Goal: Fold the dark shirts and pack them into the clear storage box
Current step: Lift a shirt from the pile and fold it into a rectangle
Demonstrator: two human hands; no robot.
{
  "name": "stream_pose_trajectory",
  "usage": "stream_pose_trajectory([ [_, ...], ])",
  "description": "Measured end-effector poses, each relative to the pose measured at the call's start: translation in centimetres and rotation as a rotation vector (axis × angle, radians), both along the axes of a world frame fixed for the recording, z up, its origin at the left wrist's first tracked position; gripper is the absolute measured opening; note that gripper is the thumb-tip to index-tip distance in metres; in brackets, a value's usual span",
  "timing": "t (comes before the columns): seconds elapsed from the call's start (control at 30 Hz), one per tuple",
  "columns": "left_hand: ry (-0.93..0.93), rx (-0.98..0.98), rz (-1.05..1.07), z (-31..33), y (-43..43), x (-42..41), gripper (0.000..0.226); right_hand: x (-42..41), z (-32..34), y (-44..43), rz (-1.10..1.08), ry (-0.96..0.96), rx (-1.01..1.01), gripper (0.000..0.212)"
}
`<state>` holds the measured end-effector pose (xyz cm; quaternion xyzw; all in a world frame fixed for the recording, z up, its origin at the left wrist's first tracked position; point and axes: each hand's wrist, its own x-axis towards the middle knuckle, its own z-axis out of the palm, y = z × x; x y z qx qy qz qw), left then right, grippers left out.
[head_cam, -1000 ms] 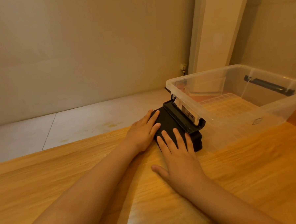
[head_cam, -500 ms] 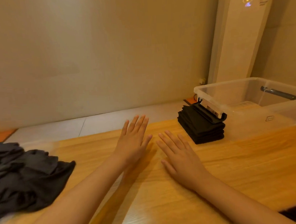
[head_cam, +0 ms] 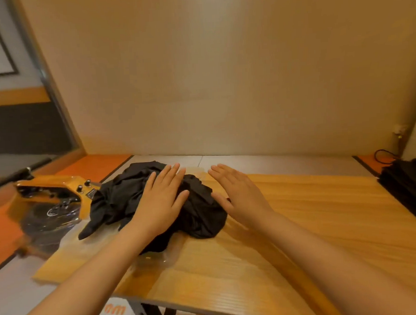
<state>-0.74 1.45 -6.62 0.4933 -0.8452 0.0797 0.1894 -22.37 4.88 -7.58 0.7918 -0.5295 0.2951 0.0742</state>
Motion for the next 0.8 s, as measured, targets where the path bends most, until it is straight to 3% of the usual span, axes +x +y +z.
stream_pose_trajectory([
  [0.1, 0.178, 0.097, 0.021, -0.7, -1.0, 2.7, 0.058, 2.5, -0.2, -2.4, -0.066, -0.147, 0.26, 0.061],
  [0.23, 0.239, 0.175, 0.015, -1.4, -1.7, 3.3, 0.058, 3.4, -2.8, -4.5, -0.054, -0.114, 0.462, 0.05],
  [0.37, 0.19, 0.119, 0.038, -1.3, -2.4, 2.7, 0.053, 2.6, -3.5, -4.7, -0.115, -0.256, 0.378, 0.028],
  [0.5, 0.24, 0.062, -0.024, -0.3, -2.8, 1.8, 0.027, 1.3, -2.4, -4.2, -0.092, -0.48, 0.289, 0.027],
  [0.57, 0.362, 0.071, -0.064, 0.6, -2.9, 1.5, 0.017, 0.5, -1.0, -3.8, -0.075, -0.617, 0.239, 0.028],
  [0.7, 0.676, 0.2, -0.087, 3.9, -2.7, 0.9, 0.018, -1.8, 2.7, -2.9, -0.126, -0.895, 0.141, 0.035],
  [0.8, 0.554, 0.104, 0.026, 6.1, -3.2, 0.8, 0.009, -3.7, 5.7, -2.5, -0.158, -1.049, 0.089, 0.037],
])
